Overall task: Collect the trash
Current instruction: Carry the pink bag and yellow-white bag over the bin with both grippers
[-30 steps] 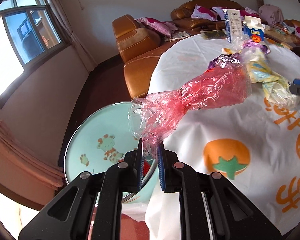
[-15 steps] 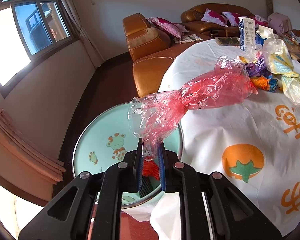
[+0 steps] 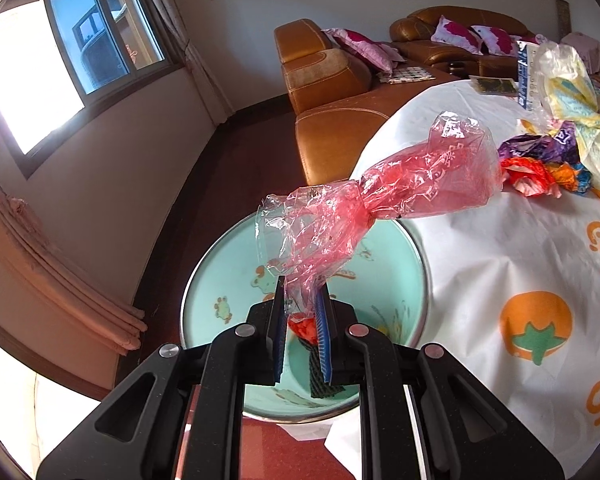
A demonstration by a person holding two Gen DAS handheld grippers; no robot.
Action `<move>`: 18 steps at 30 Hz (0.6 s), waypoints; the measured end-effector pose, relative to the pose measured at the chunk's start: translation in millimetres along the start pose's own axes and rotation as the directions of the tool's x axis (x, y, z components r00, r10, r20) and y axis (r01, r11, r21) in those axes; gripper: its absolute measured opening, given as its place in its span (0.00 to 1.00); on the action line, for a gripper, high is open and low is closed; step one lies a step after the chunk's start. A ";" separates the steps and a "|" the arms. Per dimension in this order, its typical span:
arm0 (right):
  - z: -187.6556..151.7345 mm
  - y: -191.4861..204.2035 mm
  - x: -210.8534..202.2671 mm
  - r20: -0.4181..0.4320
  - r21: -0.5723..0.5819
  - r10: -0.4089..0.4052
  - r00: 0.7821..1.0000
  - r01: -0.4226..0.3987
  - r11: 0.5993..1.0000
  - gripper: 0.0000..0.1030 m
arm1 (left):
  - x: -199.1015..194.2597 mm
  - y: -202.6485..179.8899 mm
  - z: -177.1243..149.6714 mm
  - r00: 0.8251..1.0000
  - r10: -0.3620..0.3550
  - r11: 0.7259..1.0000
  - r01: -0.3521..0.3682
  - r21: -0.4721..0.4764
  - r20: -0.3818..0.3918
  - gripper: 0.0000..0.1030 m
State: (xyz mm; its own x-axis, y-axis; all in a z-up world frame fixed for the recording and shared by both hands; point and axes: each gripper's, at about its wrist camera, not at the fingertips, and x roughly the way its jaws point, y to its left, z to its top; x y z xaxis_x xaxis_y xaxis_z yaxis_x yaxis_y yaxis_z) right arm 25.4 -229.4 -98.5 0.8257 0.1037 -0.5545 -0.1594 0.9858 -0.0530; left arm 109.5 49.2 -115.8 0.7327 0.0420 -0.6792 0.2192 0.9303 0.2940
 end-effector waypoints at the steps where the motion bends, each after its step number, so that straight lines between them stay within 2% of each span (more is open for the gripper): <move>1: 3.9 3.4 2.8 0.002 -0.011 0.007 1.000 -0.007 1.000 0.05 | 0.9 1.8 -0.1 1.000 0.004 1.000 -0.004 -0.002 -0.002 0.13; 9: 33.8 26.0 29.8 0.008 -0.078 0.072 0.997 -0.071 0.994 0.05 | 6.7 19.4 0.3 0.998 0.057 0.998 -0.058 -0.030 -0.014 0.13; 14: 51.5 37.9 45.3 0.027 -0.101 0.085 0.996 -0.082 0.991 0.05 | 13.6 30.5 -3.5 0.994 0.102 0.992 -0.104 -0.068 -0.028 0.13; 18: 63.7 52.7 59.9 0.026 -0.132 0.101 0.995 -0.097 0.987 0.05 | 16.1 33.3 -5.9 0.989 0.145 0.987 -0.147 -0.061 -0.032 0.13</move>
State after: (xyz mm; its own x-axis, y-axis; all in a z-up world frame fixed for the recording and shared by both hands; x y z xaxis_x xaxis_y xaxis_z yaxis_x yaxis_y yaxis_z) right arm 100.9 -162.8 -81.6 0.8190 0.2058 -0.5356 -0.3083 0.9451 -0.1083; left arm 124.8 83.0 -120.8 0.7357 0.1881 -0.6507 0.0698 0.9345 0.3491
